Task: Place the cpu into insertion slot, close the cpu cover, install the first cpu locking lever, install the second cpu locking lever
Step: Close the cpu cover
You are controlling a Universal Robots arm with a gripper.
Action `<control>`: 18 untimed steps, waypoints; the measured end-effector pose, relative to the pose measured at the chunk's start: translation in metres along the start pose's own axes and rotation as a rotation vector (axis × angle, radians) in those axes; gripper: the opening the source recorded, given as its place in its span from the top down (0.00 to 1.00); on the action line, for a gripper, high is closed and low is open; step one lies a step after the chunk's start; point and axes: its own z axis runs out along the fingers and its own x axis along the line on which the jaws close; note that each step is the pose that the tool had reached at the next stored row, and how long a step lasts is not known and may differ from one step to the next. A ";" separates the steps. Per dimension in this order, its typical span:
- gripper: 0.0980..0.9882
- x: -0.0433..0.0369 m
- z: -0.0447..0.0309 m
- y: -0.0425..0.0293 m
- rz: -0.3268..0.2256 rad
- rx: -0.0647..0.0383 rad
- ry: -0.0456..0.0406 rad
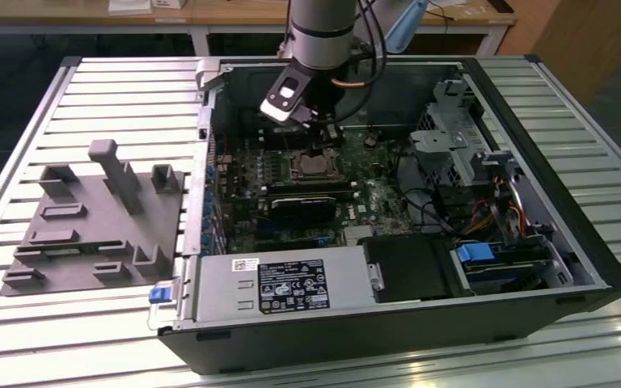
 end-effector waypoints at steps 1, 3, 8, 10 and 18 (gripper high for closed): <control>1.00 0.0000 0.0001 0.0000 -0.046 0.000 0.0011; 1.00 0.0000 0.0001 0.0000 -0.078 -0.001 0.0019; 1.00 0.0000 0.0004 0.0000 -0.162 -0.001 0.0032; 1.00 0.0000 0.0004 0.0000 -0.196 -0.001 0.0036; 1.00 0.0000 0.0008 0.0000 -0.329 -0.002 0.0052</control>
